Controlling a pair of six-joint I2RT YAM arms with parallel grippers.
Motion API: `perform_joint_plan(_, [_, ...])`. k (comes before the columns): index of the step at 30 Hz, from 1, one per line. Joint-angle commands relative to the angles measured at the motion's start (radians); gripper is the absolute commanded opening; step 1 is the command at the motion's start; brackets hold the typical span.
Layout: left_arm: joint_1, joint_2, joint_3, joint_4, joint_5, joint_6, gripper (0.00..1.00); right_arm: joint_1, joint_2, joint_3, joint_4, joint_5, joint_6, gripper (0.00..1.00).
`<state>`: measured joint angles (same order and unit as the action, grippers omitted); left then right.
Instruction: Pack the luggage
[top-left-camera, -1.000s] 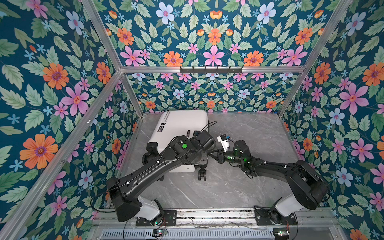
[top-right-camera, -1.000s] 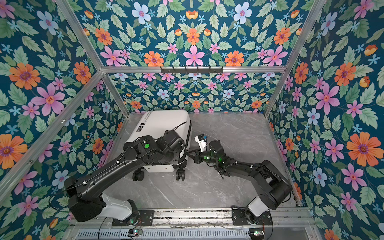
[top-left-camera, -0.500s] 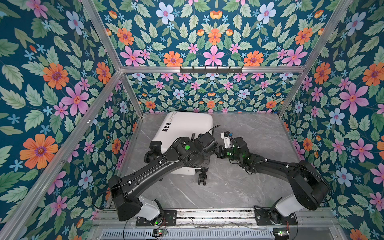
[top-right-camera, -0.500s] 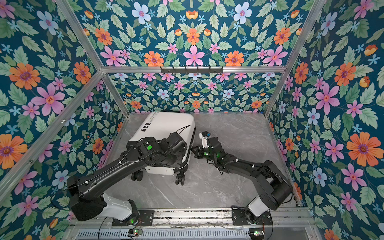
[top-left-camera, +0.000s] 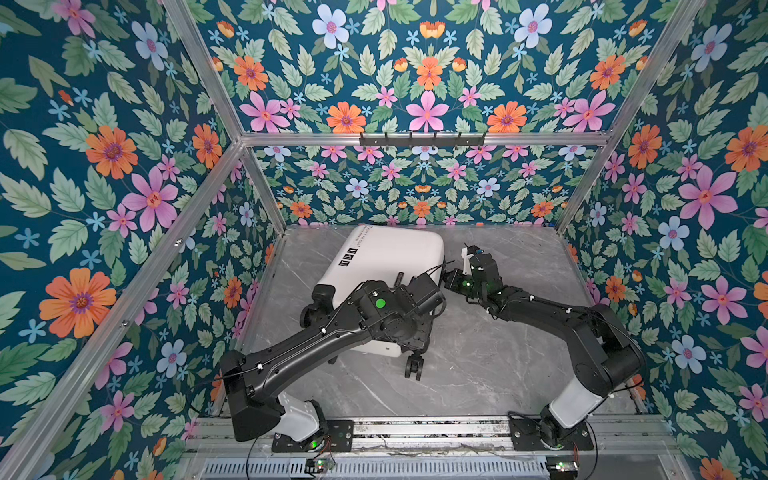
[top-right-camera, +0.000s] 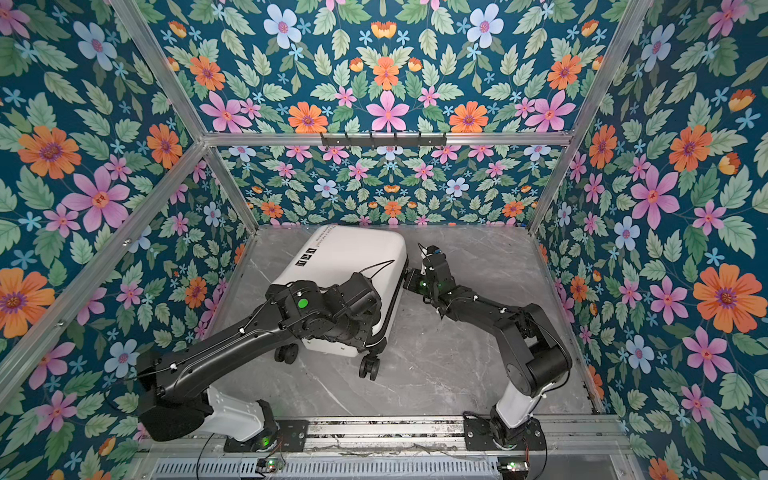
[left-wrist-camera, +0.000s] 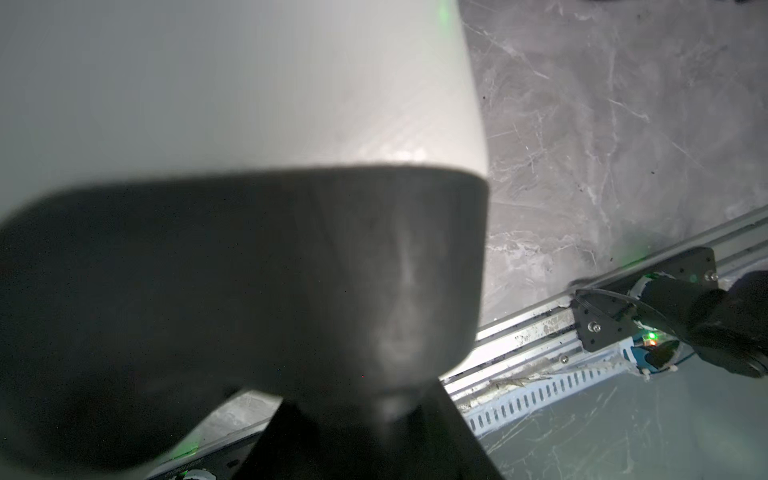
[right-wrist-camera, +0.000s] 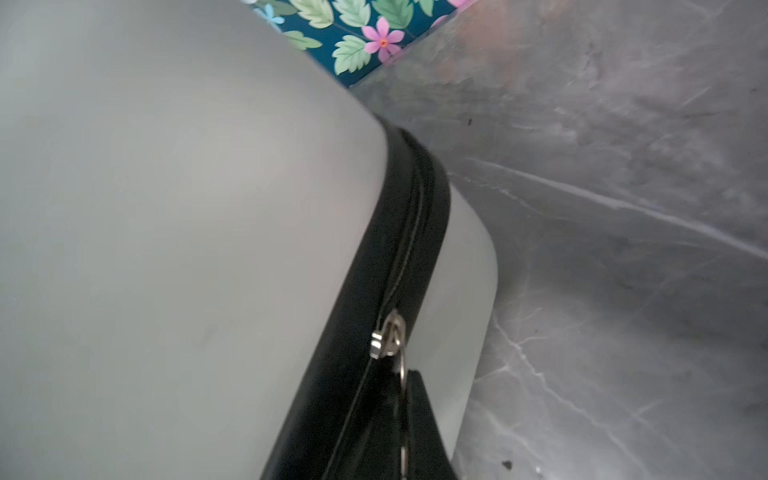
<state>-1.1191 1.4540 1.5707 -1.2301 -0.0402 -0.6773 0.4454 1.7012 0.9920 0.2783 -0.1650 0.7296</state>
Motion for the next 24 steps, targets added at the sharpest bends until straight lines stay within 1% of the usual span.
perform_joint_plan(1, [-0.019,-0.021,-0.011,0.044,0.103,0.073,0.0,-0.037,0.037,0.069,-0.014,0.048,0.004,0.0])
perform_joint_plan(3, [-0.024,-0.031,-0.033,0.052,0.111,0.071,0.0,-0.053,0.065,0.111,-0.031,0.026,-0.009,0.0])
perform_joint_plan(5, [-0.027,-0.046,-0.051,0.054,0.107,0.066,0.0,-0.053,0.078,0.138,-0.058,0.02,-0.056,0.0])
perform_joint_plan(7, [-0.028,-0.064,-0.069,0.053,0.08,0.064,0.0,-0.056,0.074,0.127,-0.057,0.005,-0.081,0.0])
perform_joint_plan(11, [-0.025,-0.106,-0.11,0.032,-0.047,0.044,0.0,-0.057,0.009,0.015,0.037,-0.026,-0.106,0.0])
perform_joint_plan(14, [-0.025,-0.129,-0.146,0.013,-0.163,0.031,0.0,-0.056,-0.069,-0.072,0.066,-0.036,-0.12,0.0])
perform_joint_plan(19, [-0.023,-0.171,-0.198,-0.002,-0.32,0.002,0.0,-0.057,-0.203,-0.185,0.057,-0.026,-0.144,0.0])
perform_joint_plan(24, [0.008,-0.196,-0.23,-0.016,-0.441,-0.037,0.0,-0.057,-0.338,-0.278,0.026,-0.066,-0.157,0.0])
